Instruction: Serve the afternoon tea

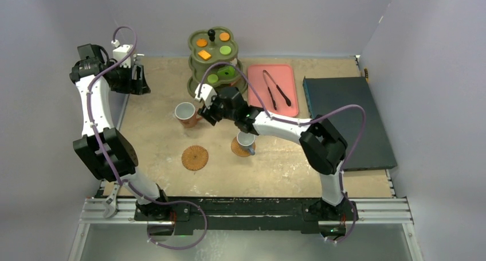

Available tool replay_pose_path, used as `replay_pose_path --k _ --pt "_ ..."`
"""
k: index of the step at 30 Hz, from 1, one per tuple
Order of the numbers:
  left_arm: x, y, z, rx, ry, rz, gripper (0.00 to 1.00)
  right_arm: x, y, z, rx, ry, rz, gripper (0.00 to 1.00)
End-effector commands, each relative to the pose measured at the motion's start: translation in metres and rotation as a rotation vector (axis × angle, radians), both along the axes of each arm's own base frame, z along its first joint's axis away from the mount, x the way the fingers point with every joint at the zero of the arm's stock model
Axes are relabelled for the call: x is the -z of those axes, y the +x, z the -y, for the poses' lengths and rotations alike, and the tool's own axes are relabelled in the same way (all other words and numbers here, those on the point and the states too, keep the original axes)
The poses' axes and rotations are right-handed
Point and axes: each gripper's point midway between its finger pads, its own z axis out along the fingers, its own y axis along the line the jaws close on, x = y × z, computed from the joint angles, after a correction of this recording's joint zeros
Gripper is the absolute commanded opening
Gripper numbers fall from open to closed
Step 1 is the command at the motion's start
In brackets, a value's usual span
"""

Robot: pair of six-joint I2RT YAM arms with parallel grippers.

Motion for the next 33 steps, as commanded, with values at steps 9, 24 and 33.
replay_pose_path --k 9,24,33 --pt "-0.008 -0.006 -0.006 0.003 -0.008 0.021 0.77 -0.003 0.016 -0.02 -0.281 -0.002 0.1 0.68" --pt "-0.004 -0.003 -0.011 -0.016 -0.018 0.013 0.76 0.022 0.026 -0.047 -0.284 -0.011 0.085 0.66" --pt "-0.004 -0.002 -0.011 -0.014 -0.023 0.016 0.75 0.022 -0.009 -0.05 -0.277 -0.035 0.059 0.6"
